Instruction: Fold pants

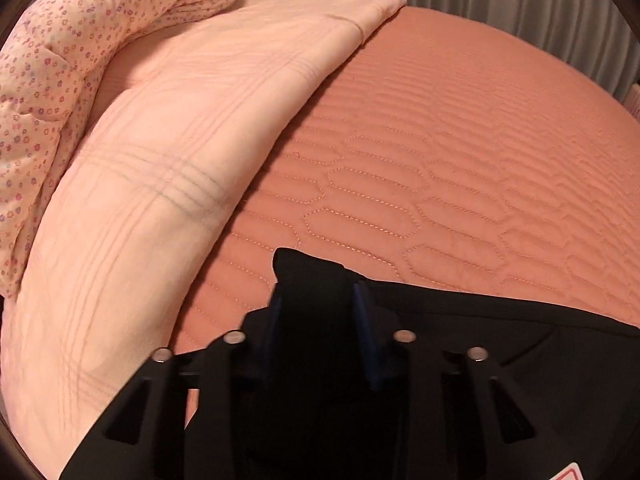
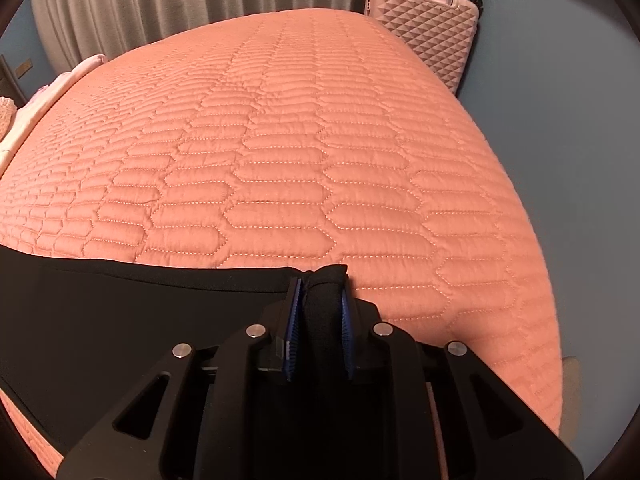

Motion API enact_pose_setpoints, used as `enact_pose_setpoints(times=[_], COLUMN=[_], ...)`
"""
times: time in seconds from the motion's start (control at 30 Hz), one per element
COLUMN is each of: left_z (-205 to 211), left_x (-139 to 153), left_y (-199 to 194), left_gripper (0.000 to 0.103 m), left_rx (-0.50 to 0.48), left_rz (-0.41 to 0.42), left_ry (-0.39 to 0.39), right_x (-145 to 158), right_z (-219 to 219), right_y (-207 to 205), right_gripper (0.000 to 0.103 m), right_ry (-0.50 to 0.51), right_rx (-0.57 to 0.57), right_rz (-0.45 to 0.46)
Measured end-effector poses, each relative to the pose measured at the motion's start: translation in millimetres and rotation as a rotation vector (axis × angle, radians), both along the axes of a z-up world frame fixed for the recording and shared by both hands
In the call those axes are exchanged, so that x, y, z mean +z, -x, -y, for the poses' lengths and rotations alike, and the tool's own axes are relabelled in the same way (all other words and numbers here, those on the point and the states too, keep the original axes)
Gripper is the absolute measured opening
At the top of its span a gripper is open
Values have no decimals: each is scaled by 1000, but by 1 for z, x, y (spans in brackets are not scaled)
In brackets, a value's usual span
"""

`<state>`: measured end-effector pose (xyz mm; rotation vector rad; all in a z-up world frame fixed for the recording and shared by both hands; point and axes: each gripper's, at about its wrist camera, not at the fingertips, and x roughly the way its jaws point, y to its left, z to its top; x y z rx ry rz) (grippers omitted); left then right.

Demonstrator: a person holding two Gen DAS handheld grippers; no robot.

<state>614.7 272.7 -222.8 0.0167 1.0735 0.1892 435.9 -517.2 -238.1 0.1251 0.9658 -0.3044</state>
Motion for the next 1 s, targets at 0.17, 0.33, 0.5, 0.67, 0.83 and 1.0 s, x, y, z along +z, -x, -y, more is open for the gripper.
enact_pose_setpoints(times=[0.17, 0.33, 0.5, 0.67, 0.83, 1.0], left_z=[-15, -18, -15, -35, -78, -113], left_x=[60, 125, 169, 188, 152, 74], left_y=[53, 129, 225, 317, 380, 404], left_gripper=[16, 11, 5, 5, 0, 0], left_rx=[-43, -102, -162, -165, -82, 7], left_rz=[113, 170, 198, 192, 126, 10], left_ry=[99, 138, 119, 110, 25, -54], right_x=[47, 115, 166, 181, 138, 58], right_z=[-12, -34, -71, -100, -108, -113], right_y=[43, 121, 207, 299, 346, 358], right_gripper=[14, 13, 13, 13, 13, 14], right_ry=[14, 2, 1, 18, 27, 53], right_rx=[26, 99, 180, 235, 245, 250], right_rz=[102, 216, 281, 272, 141, -72])
